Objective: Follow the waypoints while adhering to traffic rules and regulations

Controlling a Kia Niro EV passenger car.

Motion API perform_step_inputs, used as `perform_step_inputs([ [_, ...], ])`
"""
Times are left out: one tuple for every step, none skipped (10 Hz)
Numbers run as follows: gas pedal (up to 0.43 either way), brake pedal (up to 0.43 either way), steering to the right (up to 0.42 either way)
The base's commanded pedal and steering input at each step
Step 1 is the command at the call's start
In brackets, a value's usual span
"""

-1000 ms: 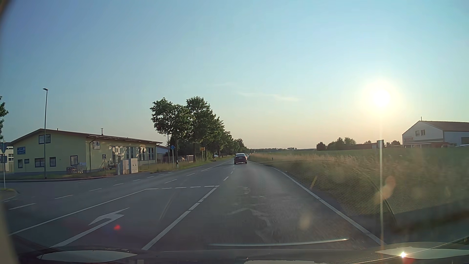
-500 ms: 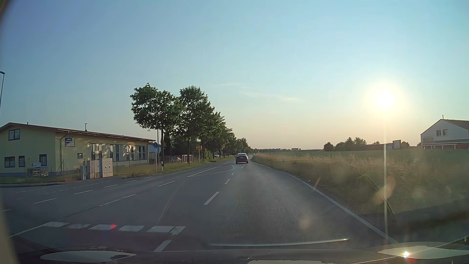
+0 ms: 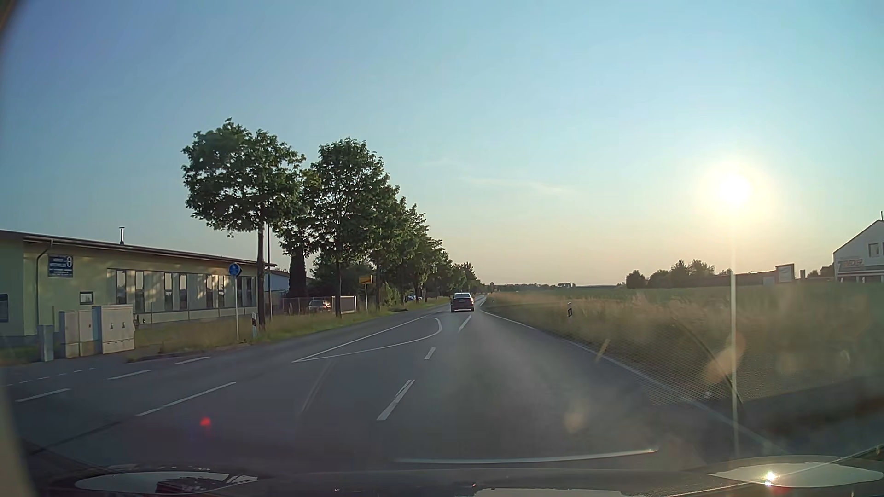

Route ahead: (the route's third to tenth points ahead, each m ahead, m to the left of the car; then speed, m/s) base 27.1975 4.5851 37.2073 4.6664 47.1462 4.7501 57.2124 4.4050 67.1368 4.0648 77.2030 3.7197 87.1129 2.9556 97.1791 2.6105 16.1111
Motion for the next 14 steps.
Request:
perform_step_inputs([
  [0.228, 0.018, -0.013],
  [0.228, 0.018, -0.011],
  [0.228, 0.018, -0.01],
  [0.228, 0.018, -0.009],
  [0.228, 0.018, -0.009],
  [0.228, 0.012, -0.01],
  [0.228, 0.018, -0.01],
  [0.228, 0.012, -0.01],
  [0.228, 0.018, -0.01],
  [0.228, 0.018, -0.01],
  [0.228, 0.012, -0.01],
  [0.228, 0.018, -0.01],
  [0.228, 0.012, -0.007],
  [0.228, 0.018, -0.001],
])
